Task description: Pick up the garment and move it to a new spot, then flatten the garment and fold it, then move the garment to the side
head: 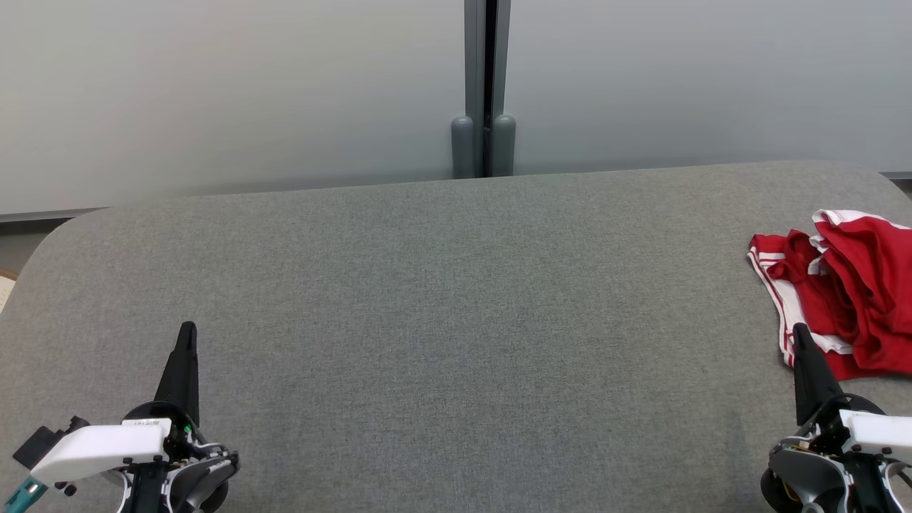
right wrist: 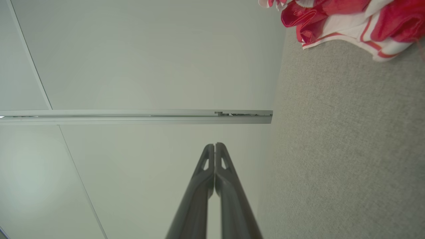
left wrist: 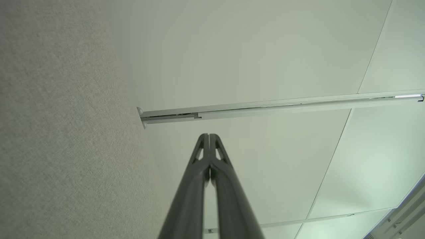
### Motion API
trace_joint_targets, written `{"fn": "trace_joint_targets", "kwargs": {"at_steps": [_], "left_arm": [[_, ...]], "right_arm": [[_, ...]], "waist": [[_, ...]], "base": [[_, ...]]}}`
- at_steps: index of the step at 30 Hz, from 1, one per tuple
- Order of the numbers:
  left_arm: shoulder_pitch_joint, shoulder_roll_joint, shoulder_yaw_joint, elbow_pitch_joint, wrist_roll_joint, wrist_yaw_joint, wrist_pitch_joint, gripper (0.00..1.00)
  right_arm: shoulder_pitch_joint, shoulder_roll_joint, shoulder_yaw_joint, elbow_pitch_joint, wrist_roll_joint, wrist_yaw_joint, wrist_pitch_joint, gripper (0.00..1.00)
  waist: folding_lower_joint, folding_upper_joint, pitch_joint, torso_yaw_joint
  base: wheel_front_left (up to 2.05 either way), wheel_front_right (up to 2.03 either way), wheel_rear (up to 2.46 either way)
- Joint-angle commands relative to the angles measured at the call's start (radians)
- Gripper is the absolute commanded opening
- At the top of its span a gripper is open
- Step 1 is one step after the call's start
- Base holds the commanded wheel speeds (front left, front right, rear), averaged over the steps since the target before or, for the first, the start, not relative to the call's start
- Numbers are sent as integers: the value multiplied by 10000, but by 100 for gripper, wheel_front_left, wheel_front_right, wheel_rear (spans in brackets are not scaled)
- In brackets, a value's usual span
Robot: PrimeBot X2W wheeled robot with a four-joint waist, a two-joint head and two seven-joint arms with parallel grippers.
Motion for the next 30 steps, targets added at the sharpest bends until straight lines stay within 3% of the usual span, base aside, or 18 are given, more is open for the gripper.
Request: {"fn": "trace_joint_targets", "kwargs": {"at_steps": [1, 30], "left_arm": [[-78, 20, 39, -25, -11, -40, 35, 0], [-77, 20, 37, -27, -10, -41, 34, 0]], "right_arm": [[-101, -3, -15, 8, -2, 0, 50, 0], [-103, 6, -26, 9, -18, 0, 59, 0]], "waist": [[0, 0, 0, 0], [0, 0, 0, 0]], "base": [[0, 0, 0], [0, 0, 0]]}}
